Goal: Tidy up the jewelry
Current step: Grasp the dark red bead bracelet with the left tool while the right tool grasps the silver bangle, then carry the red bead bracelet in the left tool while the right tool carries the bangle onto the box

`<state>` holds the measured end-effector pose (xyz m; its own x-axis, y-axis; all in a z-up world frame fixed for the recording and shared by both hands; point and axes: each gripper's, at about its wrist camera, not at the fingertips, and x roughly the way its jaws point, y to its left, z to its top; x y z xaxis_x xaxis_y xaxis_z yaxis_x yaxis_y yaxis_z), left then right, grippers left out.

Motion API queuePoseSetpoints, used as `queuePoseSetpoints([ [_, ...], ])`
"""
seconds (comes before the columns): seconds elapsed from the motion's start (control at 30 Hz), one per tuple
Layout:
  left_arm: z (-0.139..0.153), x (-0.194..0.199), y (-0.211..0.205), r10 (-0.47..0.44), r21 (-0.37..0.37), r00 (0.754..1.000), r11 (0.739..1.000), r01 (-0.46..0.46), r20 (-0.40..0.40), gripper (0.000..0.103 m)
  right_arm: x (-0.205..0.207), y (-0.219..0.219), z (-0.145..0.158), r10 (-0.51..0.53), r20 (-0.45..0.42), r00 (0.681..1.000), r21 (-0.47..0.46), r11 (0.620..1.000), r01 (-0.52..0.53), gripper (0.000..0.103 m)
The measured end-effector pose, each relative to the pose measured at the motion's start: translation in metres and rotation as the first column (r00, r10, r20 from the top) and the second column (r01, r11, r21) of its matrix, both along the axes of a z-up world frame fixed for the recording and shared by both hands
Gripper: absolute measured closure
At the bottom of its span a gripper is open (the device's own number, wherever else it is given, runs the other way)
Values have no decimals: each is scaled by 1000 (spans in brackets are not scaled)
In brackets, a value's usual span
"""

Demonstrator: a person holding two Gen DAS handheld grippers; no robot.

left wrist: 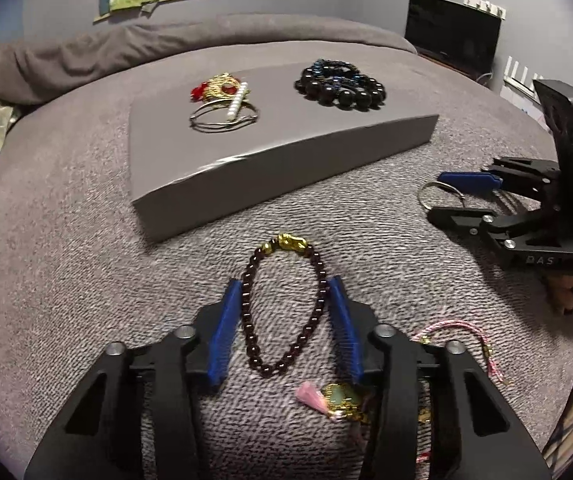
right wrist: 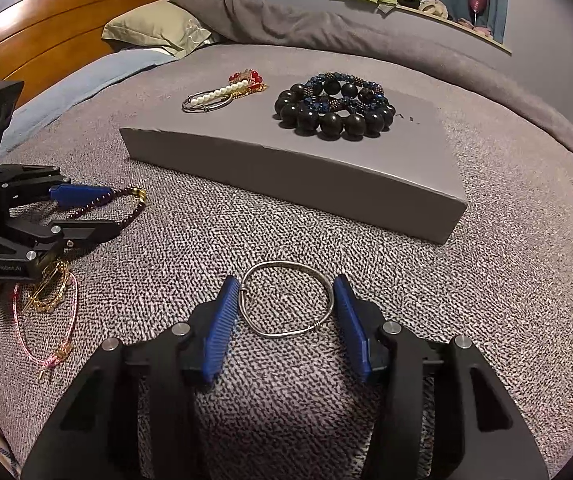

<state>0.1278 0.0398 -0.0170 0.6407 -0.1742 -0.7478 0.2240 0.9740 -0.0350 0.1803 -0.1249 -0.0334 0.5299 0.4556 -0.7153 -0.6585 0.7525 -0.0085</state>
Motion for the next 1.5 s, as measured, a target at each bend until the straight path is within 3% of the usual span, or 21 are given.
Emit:
queuePoseSetpoints([
  [0.03,0,0,-3,-19,-3,1000,1000,19,-3,78,0,1,0,1,3,1000,-1,1000,-1,55],
  [0.13,2,-1,-12,-49,14,999,999,48,6,96,3,4,2,2,13,1000,5,1000,-2,55],
  [0.6,33,-13,-8,-53,-24,991,998,57,120,97,7,-6,23,-16,44,999,97,995,12,55],
  [1.5,69,-4,7,-14,-125,979,991,40,203,97,6,-10,65,-32,104,994,236,972,7,55],
])
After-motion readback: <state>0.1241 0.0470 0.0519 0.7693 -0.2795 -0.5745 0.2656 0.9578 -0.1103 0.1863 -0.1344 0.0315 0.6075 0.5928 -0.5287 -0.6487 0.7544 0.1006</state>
